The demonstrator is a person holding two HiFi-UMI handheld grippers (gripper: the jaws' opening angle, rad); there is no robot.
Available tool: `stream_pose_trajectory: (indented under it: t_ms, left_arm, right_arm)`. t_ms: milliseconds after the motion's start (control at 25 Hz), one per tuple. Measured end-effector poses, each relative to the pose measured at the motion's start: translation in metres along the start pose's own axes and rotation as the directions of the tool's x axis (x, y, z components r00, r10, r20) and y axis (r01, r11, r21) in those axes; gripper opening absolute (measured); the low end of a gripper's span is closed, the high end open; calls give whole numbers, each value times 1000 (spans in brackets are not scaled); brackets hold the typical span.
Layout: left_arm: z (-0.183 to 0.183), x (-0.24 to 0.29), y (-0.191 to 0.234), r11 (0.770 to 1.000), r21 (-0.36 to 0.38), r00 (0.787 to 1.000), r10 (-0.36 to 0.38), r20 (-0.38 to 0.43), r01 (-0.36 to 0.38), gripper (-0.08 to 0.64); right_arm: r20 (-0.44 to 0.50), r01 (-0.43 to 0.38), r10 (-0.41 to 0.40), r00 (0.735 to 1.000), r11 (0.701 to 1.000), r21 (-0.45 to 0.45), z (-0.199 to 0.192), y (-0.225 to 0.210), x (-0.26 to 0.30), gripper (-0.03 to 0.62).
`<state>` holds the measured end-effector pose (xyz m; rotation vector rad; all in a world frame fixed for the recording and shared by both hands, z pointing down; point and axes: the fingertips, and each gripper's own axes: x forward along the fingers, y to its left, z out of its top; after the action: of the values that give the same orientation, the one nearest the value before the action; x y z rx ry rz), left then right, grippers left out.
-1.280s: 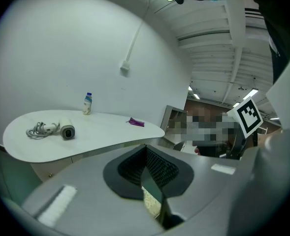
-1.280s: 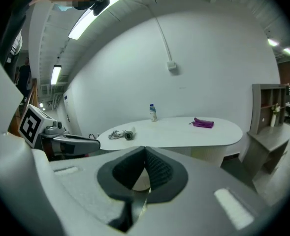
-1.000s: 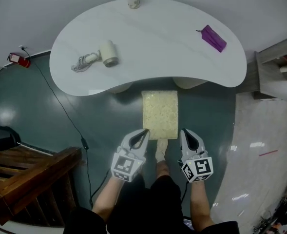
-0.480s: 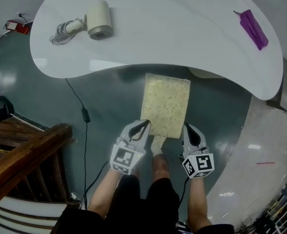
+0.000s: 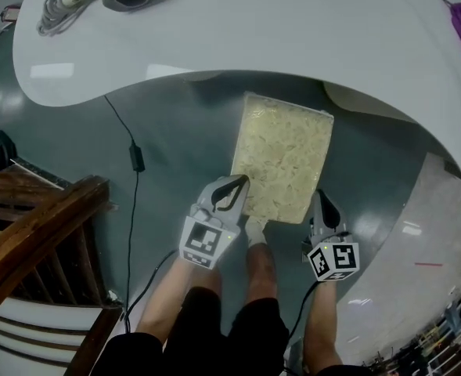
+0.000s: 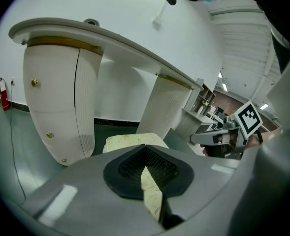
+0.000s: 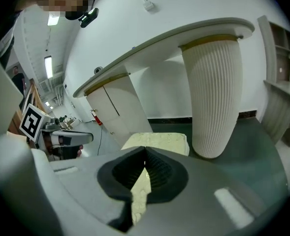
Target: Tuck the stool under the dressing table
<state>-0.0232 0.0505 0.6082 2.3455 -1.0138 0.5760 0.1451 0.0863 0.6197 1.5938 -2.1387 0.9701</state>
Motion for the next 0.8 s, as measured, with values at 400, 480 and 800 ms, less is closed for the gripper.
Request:
stream_pose_trajectory:
  t_ms: [400, 480, 800]
  left_arm:
    - [-48, 24, 22, 1000, 25, 1000, 2, -16, -1, 8]
    - [-57, 26, 28, 1000, 9, 1000, 12, -18, -11, 8]
    - [-86, 34, 32, 998, -51, 995, -35, -95, 30, 135]
  right_arm:
    - [5, 36, -36, 999, 999, 34, -45, -24, 24, 2]
    - [2, 45, -45, 999, 998, 34, -52, -29, 28, 2]
    - [-37, 18, -14, 999, 994, 106, -68, -45, 32, 36]
